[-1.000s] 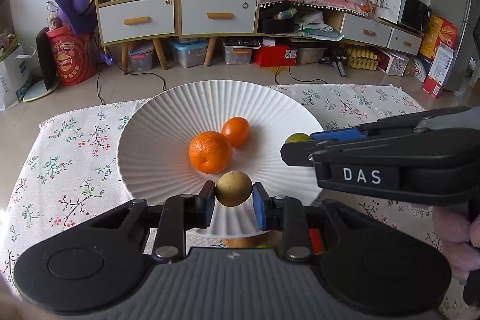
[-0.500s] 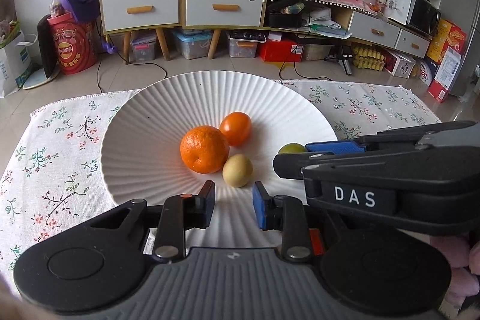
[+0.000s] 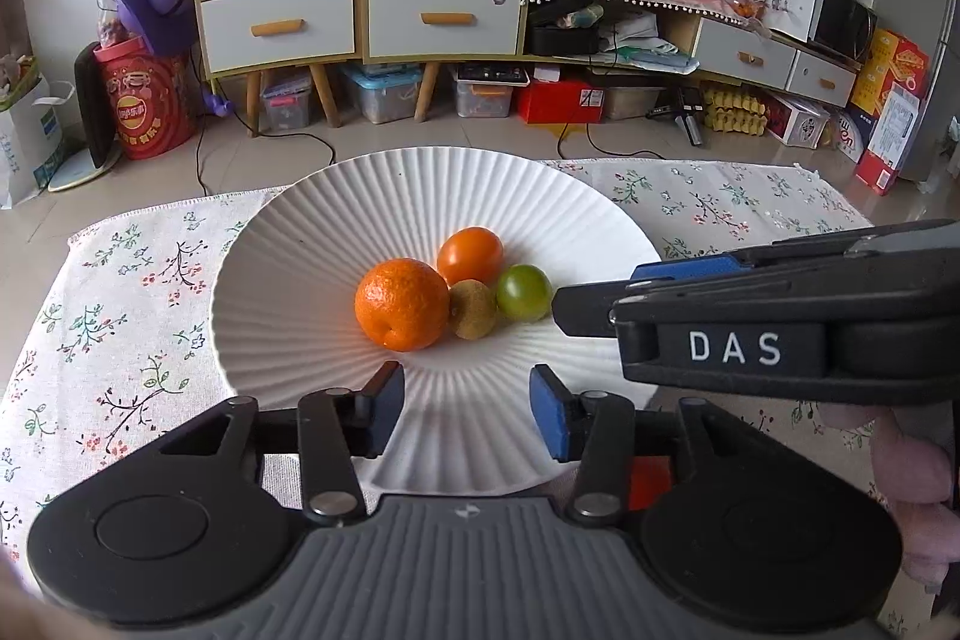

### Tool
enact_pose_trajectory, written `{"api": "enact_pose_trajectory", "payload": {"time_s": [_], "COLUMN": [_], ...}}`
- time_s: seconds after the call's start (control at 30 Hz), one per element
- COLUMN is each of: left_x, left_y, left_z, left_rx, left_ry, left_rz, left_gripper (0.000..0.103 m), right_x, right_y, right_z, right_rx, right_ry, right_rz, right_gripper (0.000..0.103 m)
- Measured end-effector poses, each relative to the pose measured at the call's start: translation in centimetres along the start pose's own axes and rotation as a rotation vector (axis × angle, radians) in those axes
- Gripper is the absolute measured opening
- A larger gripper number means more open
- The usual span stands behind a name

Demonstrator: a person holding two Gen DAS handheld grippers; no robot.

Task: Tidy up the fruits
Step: 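Withdraw both open tools from the bowl back toward the fruit cluster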

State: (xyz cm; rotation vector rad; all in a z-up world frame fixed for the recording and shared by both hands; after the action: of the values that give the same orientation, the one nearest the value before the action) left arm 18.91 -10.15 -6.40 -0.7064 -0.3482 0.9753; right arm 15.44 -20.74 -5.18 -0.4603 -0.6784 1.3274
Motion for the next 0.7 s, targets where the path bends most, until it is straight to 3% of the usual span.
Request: {"api": "enact_pose_trajectory", "payload": {"time_s": [0.4, 0.7], "left_x": [0.0, 0.2], "left_y": [0.0, 1.0], "left_z": [1.6, 3.2], "left_rx": [-0.012, -0.020], "left_ry": [0.002, -0.010], "left_rz": [-0.010, -0.053], "left_gripper": [0.078, 0.093], "right_x": [0.1, 0.3], "right_y": [0.1, 1.2], "right_z": [1.6, 3.2], "right_rx": [-0.019, -0.018], "right_ry": [-0.016, -0.025], "right_rz": [0.008, 0.053], "right_gripper": [0.069, 0.083]}}
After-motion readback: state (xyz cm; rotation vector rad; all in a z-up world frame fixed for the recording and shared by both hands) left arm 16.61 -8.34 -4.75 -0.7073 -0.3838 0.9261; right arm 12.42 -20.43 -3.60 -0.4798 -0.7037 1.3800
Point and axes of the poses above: each gripper's, at about its wrist camera, not at the fingertips, and z roughly against the way its jaws point, x to its left, y to its underside, the point moved 8 cm from there along -z, roughly the way its jaws point, and after that the axes turned 3 degrees about x, right-handed, at the moved point
